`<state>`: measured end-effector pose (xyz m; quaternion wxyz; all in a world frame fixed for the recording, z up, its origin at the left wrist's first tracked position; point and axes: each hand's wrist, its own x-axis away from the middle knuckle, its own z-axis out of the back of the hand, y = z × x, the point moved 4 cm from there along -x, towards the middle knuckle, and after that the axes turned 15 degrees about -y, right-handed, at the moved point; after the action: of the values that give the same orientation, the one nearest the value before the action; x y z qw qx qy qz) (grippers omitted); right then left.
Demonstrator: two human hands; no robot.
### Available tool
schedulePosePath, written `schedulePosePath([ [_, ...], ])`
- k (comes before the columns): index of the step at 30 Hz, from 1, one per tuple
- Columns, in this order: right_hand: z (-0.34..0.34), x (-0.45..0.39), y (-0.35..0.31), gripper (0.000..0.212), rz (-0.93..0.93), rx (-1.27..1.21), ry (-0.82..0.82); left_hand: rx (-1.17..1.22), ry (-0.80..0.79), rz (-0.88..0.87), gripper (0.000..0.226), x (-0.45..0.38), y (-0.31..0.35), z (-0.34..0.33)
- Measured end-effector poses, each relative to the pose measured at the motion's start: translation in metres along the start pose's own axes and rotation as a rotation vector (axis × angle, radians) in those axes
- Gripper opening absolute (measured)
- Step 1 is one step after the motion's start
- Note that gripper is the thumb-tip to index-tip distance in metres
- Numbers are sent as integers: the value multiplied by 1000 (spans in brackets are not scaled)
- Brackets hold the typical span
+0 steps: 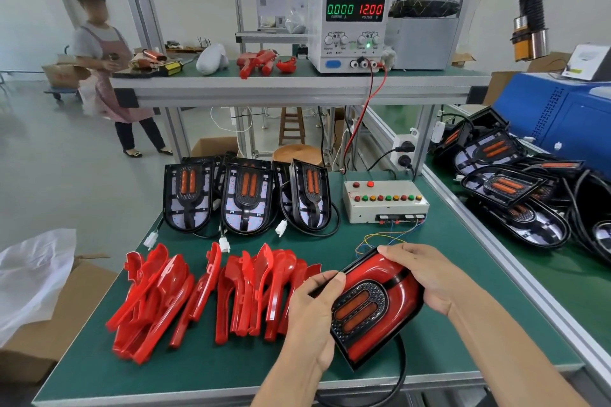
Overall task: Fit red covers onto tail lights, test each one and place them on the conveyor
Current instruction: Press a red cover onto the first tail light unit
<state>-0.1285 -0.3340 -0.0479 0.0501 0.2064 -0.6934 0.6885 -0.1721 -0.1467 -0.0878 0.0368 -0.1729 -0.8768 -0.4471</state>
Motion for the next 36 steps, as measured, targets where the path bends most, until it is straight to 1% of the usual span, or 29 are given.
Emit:
schedulePosePath([
  [3,2,-1,-1,46,9,57,-11,9,-7,-5,29,-2,1,0],
  [6,0,-2,-4,41,9,107,-69,16,-13,-25,26,-4,4,1],
  [12,-1,-4,-3,30,-80,127,-112,-24,-5,-31,23,-3,-1,5],
  [16,-1,-4,1,33,-108,102,-116,-40,10,-30,22,-2,-5,6],
  [19,-1,-5,4,28,-110,81,-118,-42,18,-24,22,-1,-6,6],
  [27,-1,-5,4,28,-97,62,-100,-54,17,-29,20,0,-4,4],
  [32,-1,-6,6,33,-84,48,-83,-41,18,-30,19,-1,-4,5],
  [36,0,-7,9,25,-68,21,-75,-31,21,-28,18,-2,-5,4],
])
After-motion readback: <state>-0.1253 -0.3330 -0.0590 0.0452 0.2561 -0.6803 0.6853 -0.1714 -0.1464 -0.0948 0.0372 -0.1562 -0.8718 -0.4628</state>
